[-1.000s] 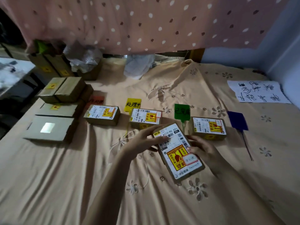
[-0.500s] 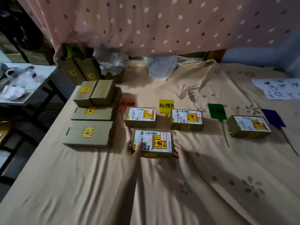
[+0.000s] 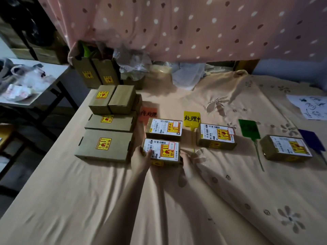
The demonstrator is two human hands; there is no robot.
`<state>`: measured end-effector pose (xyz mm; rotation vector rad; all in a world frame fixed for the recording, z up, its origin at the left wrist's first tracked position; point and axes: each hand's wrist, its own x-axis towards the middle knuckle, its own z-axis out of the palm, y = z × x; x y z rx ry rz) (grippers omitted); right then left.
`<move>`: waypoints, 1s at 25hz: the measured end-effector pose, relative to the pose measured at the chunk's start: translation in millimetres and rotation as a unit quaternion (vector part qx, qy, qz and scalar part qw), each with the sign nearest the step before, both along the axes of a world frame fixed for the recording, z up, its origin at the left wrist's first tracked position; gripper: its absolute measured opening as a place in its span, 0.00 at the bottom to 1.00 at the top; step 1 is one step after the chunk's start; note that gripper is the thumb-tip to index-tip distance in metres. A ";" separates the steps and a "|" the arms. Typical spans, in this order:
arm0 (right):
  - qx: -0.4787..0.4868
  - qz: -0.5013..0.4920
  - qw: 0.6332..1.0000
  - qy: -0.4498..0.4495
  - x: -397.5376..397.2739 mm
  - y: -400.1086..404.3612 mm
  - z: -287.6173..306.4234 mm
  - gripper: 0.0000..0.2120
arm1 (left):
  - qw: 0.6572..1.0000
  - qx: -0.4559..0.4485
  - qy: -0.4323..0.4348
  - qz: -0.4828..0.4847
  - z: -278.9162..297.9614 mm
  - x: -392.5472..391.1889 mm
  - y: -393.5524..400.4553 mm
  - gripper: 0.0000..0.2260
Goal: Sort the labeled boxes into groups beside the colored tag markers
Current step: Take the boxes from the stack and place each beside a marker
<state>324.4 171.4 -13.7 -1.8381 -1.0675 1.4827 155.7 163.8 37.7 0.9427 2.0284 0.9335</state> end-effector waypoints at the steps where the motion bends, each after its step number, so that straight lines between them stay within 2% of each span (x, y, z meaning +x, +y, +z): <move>1: 0.004 0.008 1.000 -0.011 -7.5 -6.1 28.9 0.23 | 1.000 -0.005 0.006 -0.002 -2.5 -2.1 3.3 0.17; 4: 0.018 -0.009 0.999 0.029 -16.8 -8.9 61.8 0.18 | 1.000 -0.018 0.015 -0.001 -6.8 -3.1 9.1 0.17; 6: 0.015 -0.011 1.000 0.004 -12.9 -5.7 65.7 0.15 | 1.000 -0.016 0.010 -0.006 -7.3 0.1 12.7 0.18; 12: 0.000 -0.031 0.999 0.013 -8.1 0.8 67.0 0.18 | 0.999 -0.023 0.028 -0.014 -9.2 0.7 19.9 0.18; 15: 0.047 -0.092 0.993 -0.054 -9.3 5.1 66.7 0.16 | 0.986 0.056 0.157 -0.006 -0.7 -3.3 16.9 0.14; 17: 0.110 -0.124 0.980 -0.114 -14.6 11.0 72.3 0.14 | 0.967 0.109 0.228 0.024 14.3 -15.8 19.9 0.11; 19: 0.200 -0.130 0.961 -0.139 -28.4 24.4 85.4 0.13 | 0.947 0.142 0.285 0.048 33.2 -39.2 29.5 0.09; 22: 0.332 -0.085 0.918 -0.200 -68.3 54.5 104.5 0.08 | 0.923 0.155 0.346 0.070 59.2 -86.8 56.0 0.08; 25: 0.325 -0.004 0.931 -0.165 -131.6 88.5 129.1 0.09 | 0.920 0.108 0.373 0.053 75.2 -134.0 97.6 0.10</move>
